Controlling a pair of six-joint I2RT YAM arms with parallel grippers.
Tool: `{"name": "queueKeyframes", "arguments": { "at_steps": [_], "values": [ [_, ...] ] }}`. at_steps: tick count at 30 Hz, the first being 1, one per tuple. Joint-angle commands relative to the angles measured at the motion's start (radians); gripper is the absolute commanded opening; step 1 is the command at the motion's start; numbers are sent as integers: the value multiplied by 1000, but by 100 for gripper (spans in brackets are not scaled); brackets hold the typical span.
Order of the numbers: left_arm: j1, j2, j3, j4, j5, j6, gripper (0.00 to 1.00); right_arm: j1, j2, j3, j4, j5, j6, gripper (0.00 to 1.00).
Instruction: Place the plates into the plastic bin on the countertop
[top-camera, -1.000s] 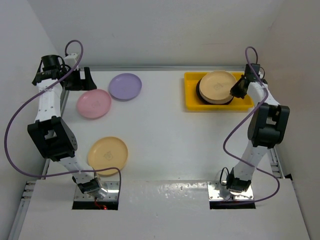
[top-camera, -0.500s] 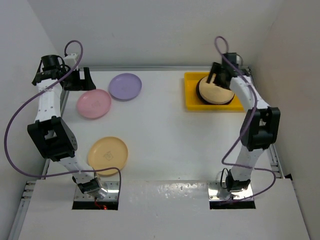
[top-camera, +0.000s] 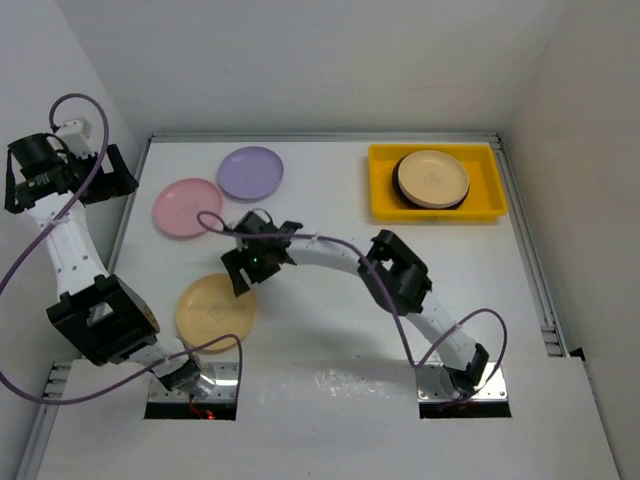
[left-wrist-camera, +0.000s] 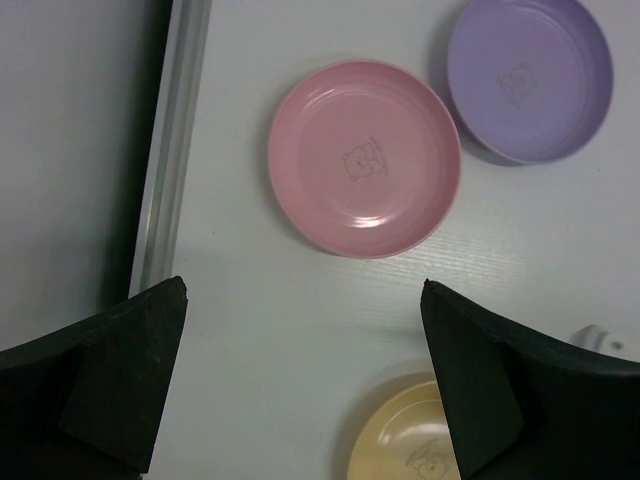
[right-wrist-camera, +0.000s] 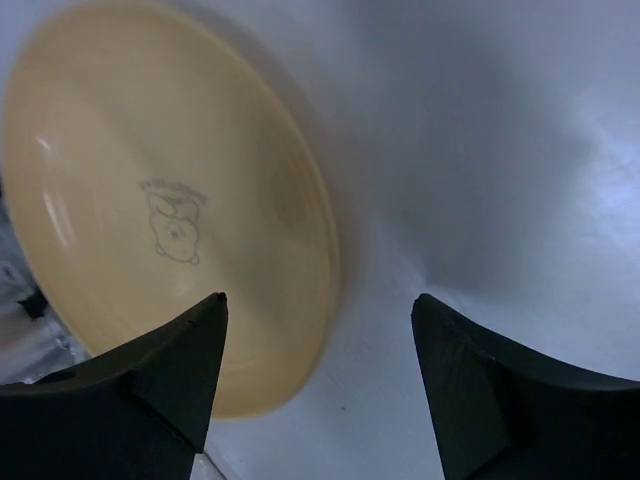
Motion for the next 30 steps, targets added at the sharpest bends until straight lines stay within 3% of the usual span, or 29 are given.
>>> {"name": "queueKeyframes", "arguments": {
  "at_steps": [1, 3, 6, 7, 8, 11, 14, 15, 17, 18, 20, 24, 27, 30],
  "values": [
    [32, -56, -30, 10, 12, 29, 100, 28, -10, -17, 46, -16, 62, 71],
    [42, -56, -41, -13, 43, 45, 100, 45, -18, -67, 54, 61, 73, 64],
    [62, -65, -52, -36, 75, 63, 100, 68, -25, -126, 74, 120, 81, 32],
    [62, -65, -52, -36, 90, 63, 100, 70, -44, -162, 65, 160, 85, 7],
    [71, -65, -52, -45, 90, 63, 100, 67, -58, -182, 62, 186, 91, 0],
    [72, -65, -52, -54, 101, 85, 100, 18, -191, -314, 99, 321, 121, 0],
    [72, -65, -32, -63, 101, 104, 100, -73, -378, -447, 131, 293, 127, 0],
    [72, -53, -32, -63, 101, 105, 100, -175, -509, -506, 137, 283, 124, 0],
    [81, -40, -11, -63, 101, 105, 100, -255, -594, -579, 133, 262, 108, 0],
    [81, -24, -10, -72, 101, 105, 100, -407, -704, -613, 122, 260, 110, 0],
    [81, -7, -1, -72, 101, 114, 100, -579, -774, -644, 108, 242, 113, 0],
    [67, 41, 32, -72, 92, 114, 100, -879, -777, -603, 106, 249, 124, 0],
    [-3, 93, 69, -72, 54, 114, 100, -1094, -648, -479, 88, 265, 145, 0],
    [-43, 130, 101, -72, 25, 114, 100, -1139, -517, -382, 35, 268, 154, 0]
  ]
}}
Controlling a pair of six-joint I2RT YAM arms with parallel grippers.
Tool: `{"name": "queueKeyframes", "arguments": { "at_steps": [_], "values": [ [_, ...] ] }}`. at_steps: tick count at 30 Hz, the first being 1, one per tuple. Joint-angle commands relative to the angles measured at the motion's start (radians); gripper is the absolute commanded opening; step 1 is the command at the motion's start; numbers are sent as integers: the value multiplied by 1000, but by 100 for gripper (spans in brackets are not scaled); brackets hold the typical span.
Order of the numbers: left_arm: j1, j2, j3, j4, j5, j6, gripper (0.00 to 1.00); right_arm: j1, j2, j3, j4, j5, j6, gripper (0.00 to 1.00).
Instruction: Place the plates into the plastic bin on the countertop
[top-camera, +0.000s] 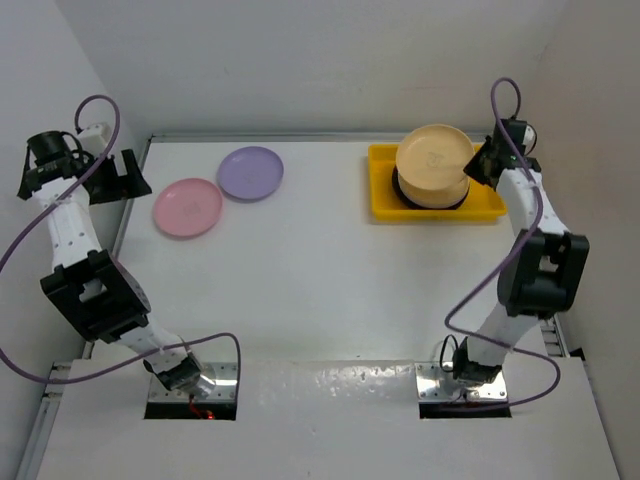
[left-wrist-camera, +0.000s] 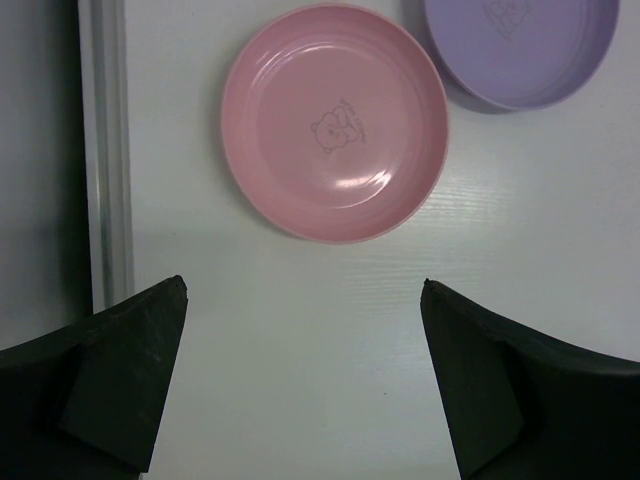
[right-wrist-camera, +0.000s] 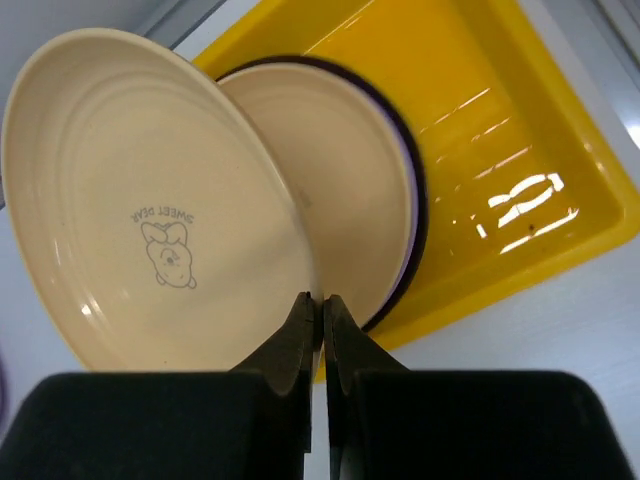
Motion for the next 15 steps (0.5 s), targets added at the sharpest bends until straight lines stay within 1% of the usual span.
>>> {"name": "queueKeyframes", "arguments": {
  "at_steps": [1, 4, 7, 8, 10, 11, 12, 14, 15],
  "values": [
    [-60, 30, 82, 5, -43, 16, 100, -52, 140, 121, -57, -12, 36, 0],
    [-118, 66, 104, 5, -69, 16, 100, -90, 211, 176, -57, -26, 53, 0],
    [-170, 117, 104, 14, -92, 16, 100, -90, 289, 218, -53, -50, 44, 0],
    [-184, 135, 104, 14, -92, 16, 100, -87, 303, 259, -85, -66, 40, 9],
    [-222, 200, 113, 52, -101, -2, 100, -81, 341, 284, -114, -66, 23, 33],
    [-235, 226, 113, 68, -101, -18, 100, -75, 345, 305, -147, -52, 4, 64],
    [-248, 287, 131, 98, -101, -51, 100, -70, 343, 304, -154, -38, -3, 73],
    [-293, 359, 193, 123, -101, -78, 100, -52, 335, 296, -180, 20, -34, 82],
    [-310, 397, 219, 152, -92, -105, 100, -46, 322, 295, -186, 38, -60, 84]
  ]
}}
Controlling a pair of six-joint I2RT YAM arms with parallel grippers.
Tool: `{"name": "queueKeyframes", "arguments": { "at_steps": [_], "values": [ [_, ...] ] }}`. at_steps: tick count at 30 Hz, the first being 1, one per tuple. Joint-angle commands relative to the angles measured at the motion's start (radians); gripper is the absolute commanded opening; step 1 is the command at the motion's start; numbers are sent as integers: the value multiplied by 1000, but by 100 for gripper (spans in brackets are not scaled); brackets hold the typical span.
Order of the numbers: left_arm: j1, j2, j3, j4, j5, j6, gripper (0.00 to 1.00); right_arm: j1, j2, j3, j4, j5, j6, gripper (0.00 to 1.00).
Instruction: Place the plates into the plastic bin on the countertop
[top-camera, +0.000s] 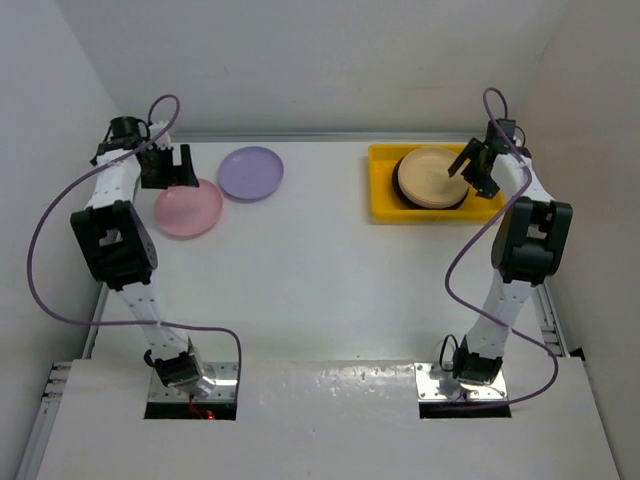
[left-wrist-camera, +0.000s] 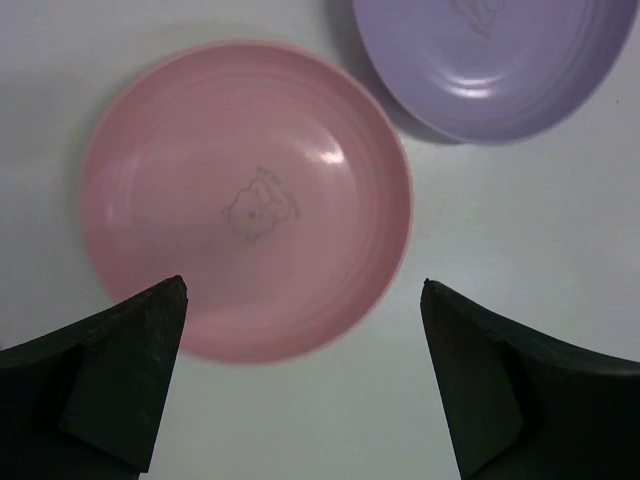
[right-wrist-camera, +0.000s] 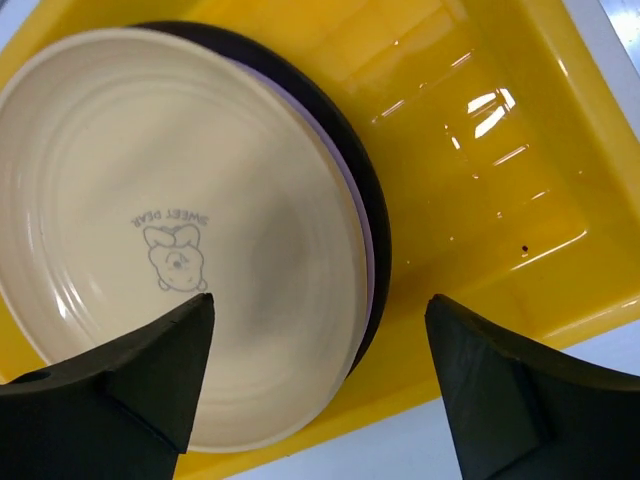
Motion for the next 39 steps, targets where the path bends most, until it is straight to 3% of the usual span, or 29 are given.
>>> {"name": "queueKeyframes", "arguments": {
  "at_steps": [1, 8, 15, 18, 19, 22, 23, 25, 28, 31, 34, 39],
  "values": [
    [-63, 154, 132, 103, 1, -81, 100, 30, -49, 38, -62, 66, -82, 85],
    [-183, 463, 440, 260, -45, -216, 100, 87, -190, -23, -105, 135, -146, 88],
    [-217, 586, 495, 330, -106, -226, 96, 145, -279, -94, -108, 148, -160, 87],
    [-238, 615, 479, 330, -94, -184, 77, 156, -295, -86, -114, 166, -166, 87],
    [-239, 627, 469, 310, -94, -175, 65, 158, -293, -80, -117, 169, -166, 87],
    [-249, 641, 458, 287, -36, -161, 41, 167, -287, -42, -131, 175, -162, 85],
    [-249, 641, 458, 275, -18, -161, 20, 172, -279, -34, -133, 178, -177, 85],
    [-249, 620, 447, 275, 24, -176, 0, 208, -276, 5, -134, 212, -212, 85],
    [-281, 553, 447, 275, 96, -186, 0, 367, -217, 111, -153, 226, -269, 85],
    [-332, 476, 427, 262, 159, -175, 0, 485, -126, 182, -168, 107, -291, 85],
    [-386, 327, 407, 204, 180, -125, 0, 581, -13, 372, -194, -39, -259, 85],
    [-433, 267, 426, 86, 215, -100, 0, 643, 52, 383, -108, -96, -157, 85]
  ]
}}
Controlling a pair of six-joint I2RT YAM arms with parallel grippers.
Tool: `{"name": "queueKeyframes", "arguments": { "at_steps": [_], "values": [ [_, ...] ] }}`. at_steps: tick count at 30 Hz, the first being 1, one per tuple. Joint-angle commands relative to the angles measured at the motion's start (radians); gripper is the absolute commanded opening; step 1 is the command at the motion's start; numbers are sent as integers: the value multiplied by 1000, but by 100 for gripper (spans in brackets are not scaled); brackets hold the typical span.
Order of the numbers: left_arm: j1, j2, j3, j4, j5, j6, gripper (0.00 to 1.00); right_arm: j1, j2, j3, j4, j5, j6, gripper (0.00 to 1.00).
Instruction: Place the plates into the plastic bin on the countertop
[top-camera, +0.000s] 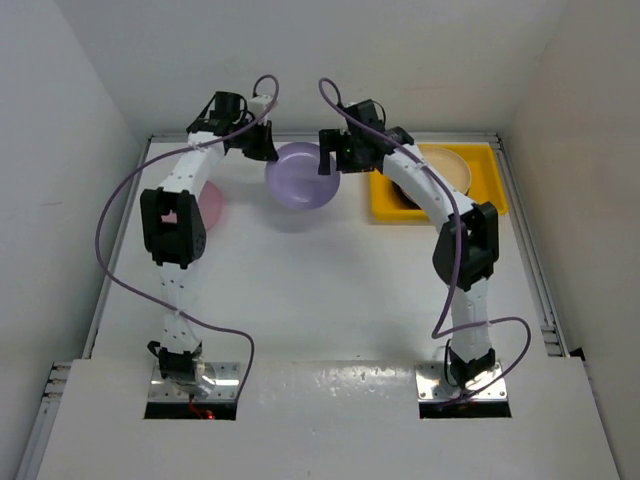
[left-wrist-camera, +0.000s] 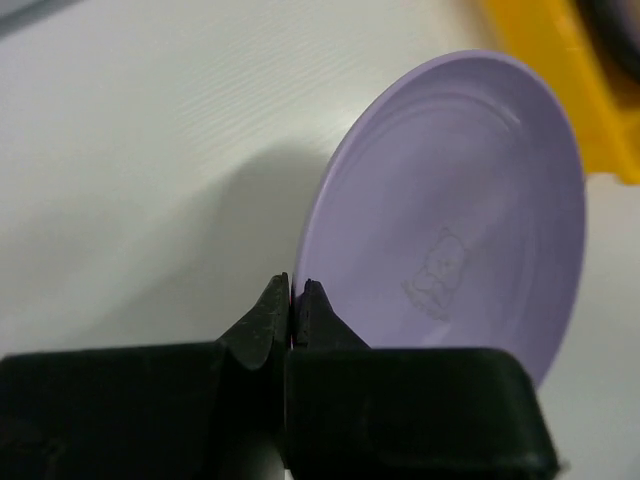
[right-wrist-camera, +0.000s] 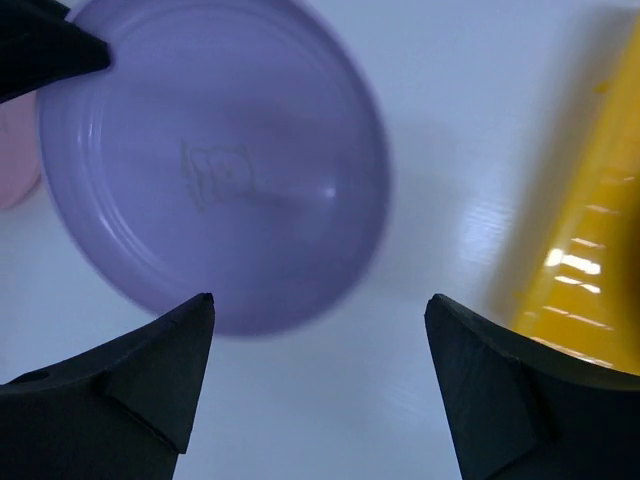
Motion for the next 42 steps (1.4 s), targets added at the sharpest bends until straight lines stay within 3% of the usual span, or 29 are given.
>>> {"name": "queueKeyframes", "arguments": {
  "at_steps": [1, 4, 10, 13, 14, 17, 19, 20, 24, 25, 26, 27, 28, 31, 32, 34, 36, 42],
  "values": [
    [-26, -120, 37, -86, 96, 24, 0, -14, 7, 5, 63, -65, 113, 84],
    [-35, -131, 37, -108, 158, 14, 0, -33, -6, -71, 148, -80, 159, 79],
    [-45, -142, 37, -117, 195, 0, 0, -42, -2, -129, 106, -29, 163, 69],
    [-45, -151, 46, -117, 195, -9, 0, -48, -32, -212, 166, -52, 185, 44],
    [-55, -151, 46, -117, 210, -9, 0, -51, -37, -250, 204, -80, 199, 31],
    [-55, -151, 46, -117, 253, -9, 0, -62, -60, -315, 289, -167, 251, 24],
    [-55, -151, 46, -117, 297, -34, 0, -63, -57, -309, 301, -193, 273, 13],
    [-55, -151, 46, -108, 298, -34, 0, -70, -57, -309, 313, -195, 285, 0],
    [-55, -151, 37, -108, 287, -20, 0, -99, -86, -347, 352, -216, 301, 0],
    [-55, -151, 25, -108, 275, -20, 31, -115, -118, -372, 356, -209, 305, 0],
    [-55, -151, 24, -108, 238, -9, 56, -131, -134, -383, 360, -200, 305, 0],
    [-46, -151, 24, -108, 215, -9, 72, -157, -164, -419, 363, -181, 314, 0],
    [-46, -151, 24, -108, 192, -9, 98, -168, -195, -430, 367, -177, 325, 0],
    [1, -172, 46, -117, 66, -20, 100, -266, -278, -484, 358, -164, 334, 0],
    [15, -182, 55, -117, -33, -20, 100, -346, -310, -495, 352, -132, 333, 0],
    [76, -211, 41, -126, -132, -20, 100, -401, -336, -539, 309, -105, 334, 0],
    [160, -220, -6, -126, -248, -9, 100, -534, -375, -562, 285, -65, 334, 0],
    [369, -217, -139, -126, -348, -9, 100, -683, -324, -518, 168, 1, 285, 0]
  ]
}}
